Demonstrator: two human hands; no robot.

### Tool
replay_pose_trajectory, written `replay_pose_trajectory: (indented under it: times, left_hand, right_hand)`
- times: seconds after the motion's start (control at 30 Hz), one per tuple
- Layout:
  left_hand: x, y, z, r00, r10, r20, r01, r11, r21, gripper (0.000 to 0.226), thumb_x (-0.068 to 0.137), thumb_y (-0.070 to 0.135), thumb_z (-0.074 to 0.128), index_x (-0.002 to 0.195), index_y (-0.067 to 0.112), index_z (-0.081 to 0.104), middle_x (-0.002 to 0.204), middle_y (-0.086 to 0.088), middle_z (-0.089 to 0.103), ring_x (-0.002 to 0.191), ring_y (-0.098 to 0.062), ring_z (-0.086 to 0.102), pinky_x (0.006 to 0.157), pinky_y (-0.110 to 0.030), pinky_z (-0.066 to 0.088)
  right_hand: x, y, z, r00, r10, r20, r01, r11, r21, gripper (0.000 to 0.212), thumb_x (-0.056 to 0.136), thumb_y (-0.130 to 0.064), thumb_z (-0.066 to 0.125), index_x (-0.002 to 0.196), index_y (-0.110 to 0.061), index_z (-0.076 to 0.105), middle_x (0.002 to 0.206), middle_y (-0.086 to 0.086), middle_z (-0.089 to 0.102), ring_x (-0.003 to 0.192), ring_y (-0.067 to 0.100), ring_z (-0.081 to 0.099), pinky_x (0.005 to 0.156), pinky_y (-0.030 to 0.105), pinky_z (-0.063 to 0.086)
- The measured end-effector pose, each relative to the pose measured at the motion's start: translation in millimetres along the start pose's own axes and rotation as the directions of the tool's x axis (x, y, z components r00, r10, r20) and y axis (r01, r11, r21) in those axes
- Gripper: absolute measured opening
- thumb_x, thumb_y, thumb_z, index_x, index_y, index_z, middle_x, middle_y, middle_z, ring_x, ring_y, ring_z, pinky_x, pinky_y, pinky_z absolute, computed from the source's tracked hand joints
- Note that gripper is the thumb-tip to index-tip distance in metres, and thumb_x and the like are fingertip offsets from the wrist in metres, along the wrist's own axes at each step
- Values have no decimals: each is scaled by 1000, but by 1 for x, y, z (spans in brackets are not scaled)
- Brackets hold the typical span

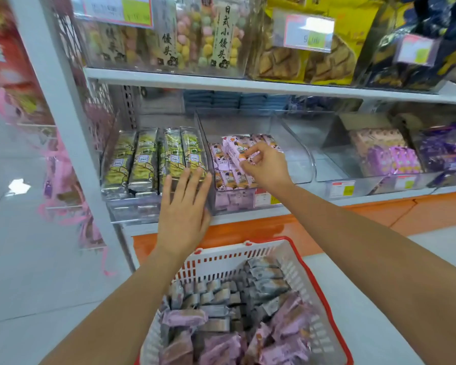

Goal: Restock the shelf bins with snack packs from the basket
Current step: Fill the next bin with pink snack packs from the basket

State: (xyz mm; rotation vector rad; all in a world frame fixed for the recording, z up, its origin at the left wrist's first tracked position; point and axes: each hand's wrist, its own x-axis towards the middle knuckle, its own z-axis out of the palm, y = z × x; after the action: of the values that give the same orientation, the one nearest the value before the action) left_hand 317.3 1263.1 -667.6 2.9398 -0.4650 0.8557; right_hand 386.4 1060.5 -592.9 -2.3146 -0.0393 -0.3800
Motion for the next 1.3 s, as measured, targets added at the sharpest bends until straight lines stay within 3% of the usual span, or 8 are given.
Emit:
replay_pose_trajectory:
  times: [0.1,0.23,0.37,0.63,0.87,1.03,1.13,1.3]
  left_hand:
    - [0,-3,11,999,14,-39,-13,999,32,65,90,30,31,154,14,33,157,-11,35,146,-31,29,122,-52,1]
    - [1,-5,20,997,28,-79,-25,999,37,66,90,29,34,154,15,28,158,-10,33,147,-31,27,122,-50,-6]
    - [3,-7,23,994,31,-108,-28,999,32,66,89,29,35,153,15,29,157,-10,35,146,-31,26,122,-49,-8]
    - [2,-9,22,996,48,-72,-44,998,53,81,81,27,60,153,15,26,157,-10,36,146,-30,24,122,-49,-7]
    - [1,-6,7,999,28,43,-29,999,32,89,80,24,68,156,15,24,161,-10,26,150,-30,21,122,-50,-8]
    - [-8,3,-14,997,20,76,-24,999,49,82,85,25,54,157,10,18,165,-11,10,153,-30,6,122,-52,-4]
    - [-23,13,-19,998,-9,69,8,1000,15,75,82,22,50,153,5,30,157,-16,30,147,-34,22,121,-51,7]
    - [-61,33,-14,987,41,158,-36,999,-34,64,71,21,72,131,4,54,129,-16,54,122,-36,46,108,-51,30]
  right_hand:
    - [31,1,23,1000,-20,-23,18,997,-72,16,85,-19,70,99,-17,63,62,-10,47,54,7,45,43,14,30]
    - [61,3,50,996,-67,-54,57,983,-172,20,85,-21,71,101,-10,66,66,-7,51,67,16,49,61,24,29]
    - [81,8,71,994,-84,-67,61,953,-296,24,85,-30,71,100,-11,69,94,11,68,87,26,61,67,26,31]
    - [84,11,84,1000,-17,-4,14,944,-331,34,85,-37,72,109,-12,69,116,15,58,107,28,55,90,33,44]
    - [46,0,55,992,-125,26,127,969,-210,20,89,-24,67,105,-12,66,86,2,55,83,17,54,72,29,44]
    - [-5,-8,35,989,-140,38,143,986,-85,12,90,-23,66,100,-16,67,75,-7,56,65,4,52,63,26,44]
    - [-37,-7,24,986,-161,44,161,987,2,9,89,-20,66,94,-13,68,66,-11,55,59,2,50,60,26,47]
    - [-92,10,11,974,-192,122,185,980,67,5,89,-10,63,92,-11,67,64,-12,51,55,0,46,55,14,37]
